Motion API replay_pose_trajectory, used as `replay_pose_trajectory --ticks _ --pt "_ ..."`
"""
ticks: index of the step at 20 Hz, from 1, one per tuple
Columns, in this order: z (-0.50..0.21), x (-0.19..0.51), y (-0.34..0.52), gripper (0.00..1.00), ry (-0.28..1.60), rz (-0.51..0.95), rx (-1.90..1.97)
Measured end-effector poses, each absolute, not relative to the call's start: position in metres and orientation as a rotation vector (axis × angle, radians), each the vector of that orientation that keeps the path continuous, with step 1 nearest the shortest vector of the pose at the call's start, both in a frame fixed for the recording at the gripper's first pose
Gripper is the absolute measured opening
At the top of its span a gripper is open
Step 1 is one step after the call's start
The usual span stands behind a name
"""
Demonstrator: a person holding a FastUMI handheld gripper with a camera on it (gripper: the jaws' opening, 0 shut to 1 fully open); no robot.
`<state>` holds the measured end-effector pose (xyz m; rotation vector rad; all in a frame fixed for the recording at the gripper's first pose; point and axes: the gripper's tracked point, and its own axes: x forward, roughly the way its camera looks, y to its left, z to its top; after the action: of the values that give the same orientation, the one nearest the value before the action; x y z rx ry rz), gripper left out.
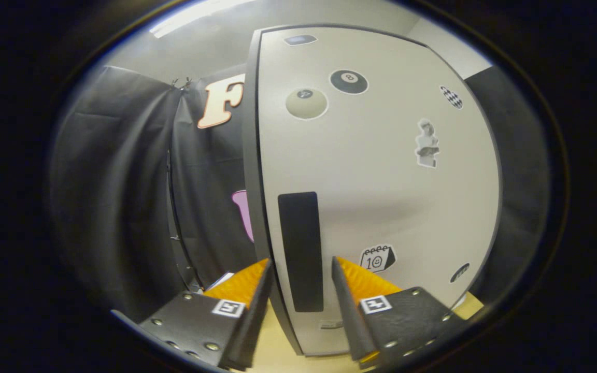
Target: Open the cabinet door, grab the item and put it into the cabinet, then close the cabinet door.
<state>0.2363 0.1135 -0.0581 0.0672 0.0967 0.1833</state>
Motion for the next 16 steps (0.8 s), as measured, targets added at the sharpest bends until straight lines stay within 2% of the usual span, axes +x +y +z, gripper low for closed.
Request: replay_pose_trajectory --ticks 1,3,6,7,9,16 --pt "-0.0596 0.2367 0.1146 0.62 0.102 0.183 0.070" --pt "-0.0573 0.2402 0.1132 0.63 0.095 0.172 0.067" --pt "-0.0505 0.2391 0.1076 0.48 0.066 0.147 0.081" --pt "-0.0515 0.2388 0.1075 0.48 0.077 0.152 0.091" --pt "-0.0521 0.2351 0.1091 0.32 0.089 0.148 0.110" --pt "-0.0537 0.2380 0.1099 0.32 0.117 0.143 0.093"
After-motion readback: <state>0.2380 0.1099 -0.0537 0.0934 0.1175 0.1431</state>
